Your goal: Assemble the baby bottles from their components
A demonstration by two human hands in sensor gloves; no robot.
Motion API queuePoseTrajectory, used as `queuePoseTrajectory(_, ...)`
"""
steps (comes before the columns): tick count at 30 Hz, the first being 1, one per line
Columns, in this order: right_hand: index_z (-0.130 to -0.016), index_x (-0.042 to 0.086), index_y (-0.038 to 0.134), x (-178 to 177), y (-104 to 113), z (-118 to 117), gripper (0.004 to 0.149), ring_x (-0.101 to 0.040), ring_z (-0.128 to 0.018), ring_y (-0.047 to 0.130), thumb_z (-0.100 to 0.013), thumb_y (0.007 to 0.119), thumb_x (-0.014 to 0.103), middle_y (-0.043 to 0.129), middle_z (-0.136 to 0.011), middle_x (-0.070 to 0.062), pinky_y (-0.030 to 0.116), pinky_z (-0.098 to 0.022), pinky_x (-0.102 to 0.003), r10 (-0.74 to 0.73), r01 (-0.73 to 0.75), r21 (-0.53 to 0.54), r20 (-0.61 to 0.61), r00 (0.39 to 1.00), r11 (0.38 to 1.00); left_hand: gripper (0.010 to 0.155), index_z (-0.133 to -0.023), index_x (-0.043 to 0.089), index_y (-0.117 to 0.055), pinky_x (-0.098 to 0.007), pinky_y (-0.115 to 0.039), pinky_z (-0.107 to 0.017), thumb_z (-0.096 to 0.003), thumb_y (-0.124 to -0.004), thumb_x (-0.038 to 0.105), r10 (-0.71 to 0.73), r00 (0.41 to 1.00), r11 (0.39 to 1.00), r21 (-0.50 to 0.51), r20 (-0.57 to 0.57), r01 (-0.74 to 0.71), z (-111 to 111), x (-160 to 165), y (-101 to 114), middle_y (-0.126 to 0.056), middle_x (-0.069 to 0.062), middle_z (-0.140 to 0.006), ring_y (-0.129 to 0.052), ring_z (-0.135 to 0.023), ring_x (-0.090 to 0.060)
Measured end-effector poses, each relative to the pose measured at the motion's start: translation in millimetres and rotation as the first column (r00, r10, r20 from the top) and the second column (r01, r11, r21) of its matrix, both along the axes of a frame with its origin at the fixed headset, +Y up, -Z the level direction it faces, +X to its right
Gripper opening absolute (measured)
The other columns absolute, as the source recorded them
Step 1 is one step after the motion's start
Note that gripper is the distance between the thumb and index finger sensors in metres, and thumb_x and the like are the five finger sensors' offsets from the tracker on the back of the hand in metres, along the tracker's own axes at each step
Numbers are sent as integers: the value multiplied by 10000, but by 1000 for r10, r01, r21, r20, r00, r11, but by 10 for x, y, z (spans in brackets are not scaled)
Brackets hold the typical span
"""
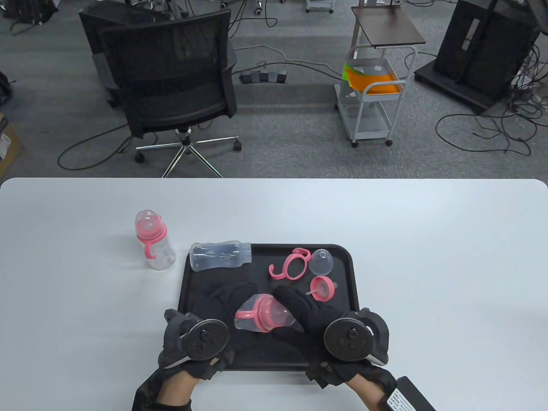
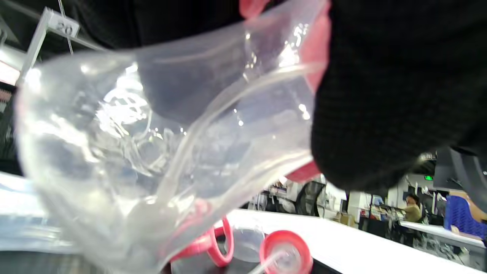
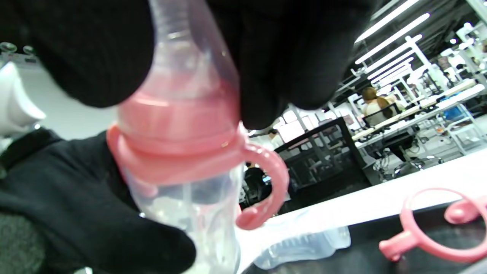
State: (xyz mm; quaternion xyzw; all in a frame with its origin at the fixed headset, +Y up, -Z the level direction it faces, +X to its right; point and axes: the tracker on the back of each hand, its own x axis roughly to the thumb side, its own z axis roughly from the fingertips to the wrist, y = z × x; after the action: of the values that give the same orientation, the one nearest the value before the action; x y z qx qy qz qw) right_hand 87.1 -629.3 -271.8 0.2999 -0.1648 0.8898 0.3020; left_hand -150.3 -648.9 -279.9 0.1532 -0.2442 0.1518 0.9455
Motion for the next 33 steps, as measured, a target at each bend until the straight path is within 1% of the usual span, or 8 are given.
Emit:
queuePoseTrajectory(1,-1024,193,627,-33,28,20,795,-285,-739,1013,-329,902,463,814,-964,-143,937,-503,-367,27,-27,28,-3,1000,999,1022,-1017,305,-699,-611,-686,-753,-184,-1185,645,13,1000,999,36,-1,-13,9,7,22,-919,-26,-934,-1056,-838,-283)
queuePoseTrajectory(6,-1020,180,637,-240,102,157,793,-319,-718,1014,-330,914,454,827,-954,-161,931,-494,-375,174,-177,134,28,984,975,1042,-1020,258,-707,-628,-706,-735,-186,-1162,686,-21,1000,1000,-6,14,21,-4,54,-25,-913,-27,-942,-1056,-841,-283)
queuePoseTrajectory(12,-1037,168,580,-200,163,90,860,-298,-728,1006,-320,932,486,810,-964,-119,918,-516,-384,70,-70,81,1,998,994,1031,-1038,300,-695,-629,-718,-730,-206,-1141,717,59,998,998,-13,26,-58,-11,-32,10,-898,-17,-964,-1048,-842,-280)
queuePoseTrajectory(15,-1081,166,445,-121,151,32,923,-328,-822,922,-348,845,561,693,-1029,-135,869,-559,-441,22,-22,25,-13,1000,999,1031,-1041,315,-687,-632,-718,-730,-206,-1143,712,122,993,992,-18,-3,-122,-28,-140,58,-891,-10,-973,-1041,-849,-282)
queuePoseTrajectory(19,-1098,193,372,93,186,2,942,-354,-907,820,-360,778,616,579,-1082,-135,817,-612,-474,83,-93,102,96,992,990,1029,-1045,324,-683,-640,-699,-739,-209,-1146,706,244,968,970,-8,-52,-244,-35,-408,134,-882,-9,-982,-1032,-855,-288)
queuePoseTrajectory(23,-1105,221,360,405,159,-124,921,-362,-949,765,-373,735,638,522,-1105,-135,766,-670,-502,134,-162,117,219,967,980,1031,-1052,310,-681,-651,-685,-743,-219,-1145,702,405,902,914,50,-147,-402,17,-751,257,-872,-22,-988,-1021,-857,-305)
queuePoseTrajectory(27,-1112,245,244,702,-10,-288,944,-418,-1021,590,-383,677,660,271,-1139,-173,600,-760,-573,69,-75,14,238,969,997,1032,-1057,295,-681,-642,-685,-748,-229,-1138,708,510,814,860,167,-277,-482,106,-1068,336,-875,-29,-985,-1024,-847,-306)
queuePoseTrajectory(33,-1111,257,206,1031,-280,-483,952,-426,-1051,510,-385,655,679,204,-1139,-166,535,-776,-617,91,-77,-56,340,936,995,1031,-1063,312,-665,-623,-683,-753,-235,-1148,690,622,659,780,263,-422,-567,175,-1555,294,-848,-17,-1009,-1004,-866,-313)
